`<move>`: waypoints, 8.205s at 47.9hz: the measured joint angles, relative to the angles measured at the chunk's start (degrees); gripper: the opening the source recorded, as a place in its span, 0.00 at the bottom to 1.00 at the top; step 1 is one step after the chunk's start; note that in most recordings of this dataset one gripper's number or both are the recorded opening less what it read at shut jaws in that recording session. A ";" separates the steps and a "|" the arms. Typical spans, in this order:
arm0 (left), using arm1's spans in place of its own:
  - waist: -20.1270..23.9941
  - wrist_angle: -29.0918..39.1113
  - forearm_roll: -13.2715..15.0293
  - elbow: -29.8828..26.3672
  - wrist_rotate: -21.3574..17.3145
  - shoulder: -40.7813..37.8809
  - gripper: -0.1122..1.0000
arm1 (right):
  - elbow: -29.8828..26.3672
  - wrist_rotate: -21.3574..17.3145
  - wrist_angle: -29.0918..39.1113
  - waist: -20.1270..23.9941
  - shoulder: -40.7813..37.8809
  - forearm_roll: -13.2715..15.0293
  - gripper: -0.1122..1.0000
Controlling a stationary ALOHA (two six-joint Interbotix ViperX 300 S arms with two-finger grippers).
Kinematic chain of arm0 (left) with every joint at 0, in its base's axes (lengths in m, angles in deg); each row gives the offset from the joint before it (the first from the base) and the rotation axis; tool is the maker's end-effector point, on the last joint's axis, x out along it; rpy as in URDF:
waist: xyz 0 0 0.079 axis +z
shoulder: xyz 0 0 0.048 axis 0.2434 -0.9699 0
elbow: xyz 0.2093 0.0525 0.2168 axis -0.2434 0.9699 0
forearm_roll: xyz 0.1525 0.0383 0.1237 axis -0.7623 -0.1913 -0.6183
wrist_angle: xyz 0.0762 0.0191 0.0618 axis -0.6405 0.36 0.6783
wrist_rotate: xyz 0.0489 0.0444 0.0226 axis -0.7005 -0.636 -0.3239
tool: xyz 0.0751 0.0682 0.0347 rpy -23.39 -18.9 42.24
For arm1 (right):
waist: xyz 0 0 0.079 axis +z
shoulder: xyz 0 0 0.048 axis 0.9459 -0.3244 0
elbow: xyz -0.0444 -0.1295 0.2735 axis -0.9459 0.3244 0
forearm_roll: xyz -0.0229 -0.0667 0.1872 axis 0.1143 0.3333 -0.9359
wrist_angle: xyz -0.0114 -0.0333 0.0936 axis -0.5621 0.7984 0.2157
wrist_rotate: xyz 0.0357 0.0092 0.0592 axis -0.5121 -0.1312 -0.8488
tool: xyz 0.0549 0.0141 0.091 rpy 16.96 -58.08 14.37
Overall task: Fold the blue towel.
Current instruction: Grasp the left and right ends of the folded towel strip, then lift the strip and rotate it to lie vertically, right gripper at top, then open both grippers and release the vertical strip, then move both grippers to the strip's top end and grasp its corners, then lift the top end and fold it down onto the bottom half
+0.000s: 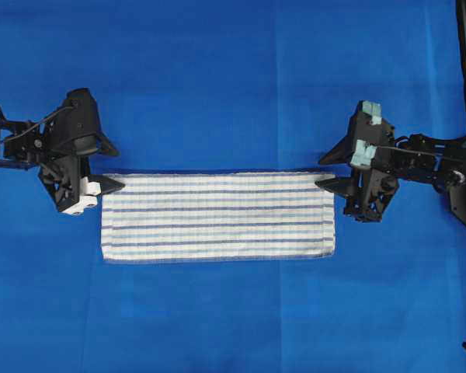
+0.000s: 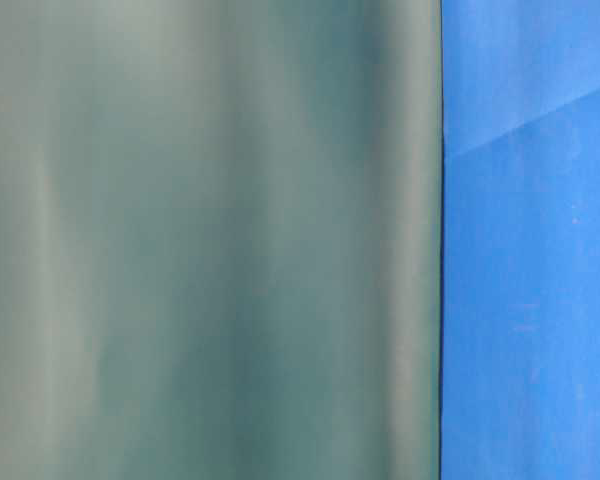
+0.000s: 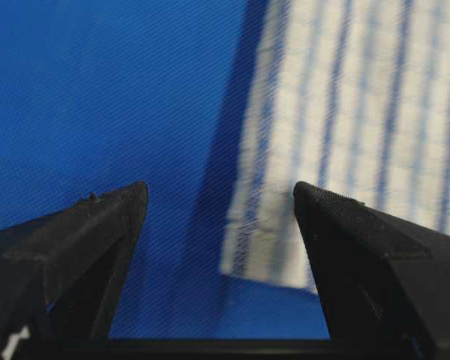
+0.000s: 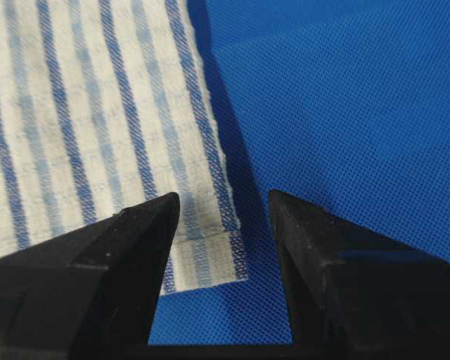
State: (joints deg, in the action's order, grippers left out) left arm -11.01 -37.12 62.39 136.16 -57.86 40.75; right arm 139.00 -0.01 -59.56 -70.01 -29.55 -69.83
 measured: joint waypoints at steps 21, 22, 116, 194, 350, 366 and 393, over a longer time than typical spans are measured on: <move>0.53 -0.62 0.00 -0.62 -0.18 -2.11 0.61 | -0.09 0.00 -0.26 0.00 -1.76 -0.26 0.85; 0.53 -0.53 0.00 -0.62 -0.18 -2.11 0.59 | -0.09 0.00 -0.26 0.00 -1.85 -0.26 0.83; -11.07 9.49 0.00 -19.16 6.94 9.49 0.12 | -10.55 7.56 13.89 -17.93 16.00 2.72 0.29; -11.60 -18.46 4.04 -35.77 9.49 -21.80 0.12 | -28.39 16.26 10.28 -28.04 -6.68 5.80 0.29; 23.55 -15.29 12.30 -26.10 -20.30 -22.15 0.89 | -28.30 16.96 5.10 -31.20 -18.54 6.50 0.94; 24.08 -17.84 12.30 -26.63 -19.34 -26.81 0.89 | -29.79 16.70 3.60 -31.20 -22.94 5.63 0.94; 22.94 -17.05 12.22 -28.21 -20.39 -28.65 0.26 | -30.94 16.61 3.78 -29.62 -24.87 4.66 0.35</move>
State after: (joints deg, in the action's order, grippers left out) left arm 11.93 -54.17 74.60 107.95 -78.25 12.10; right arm 108.06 16.60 -55.78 -99.63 -54.43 -65.17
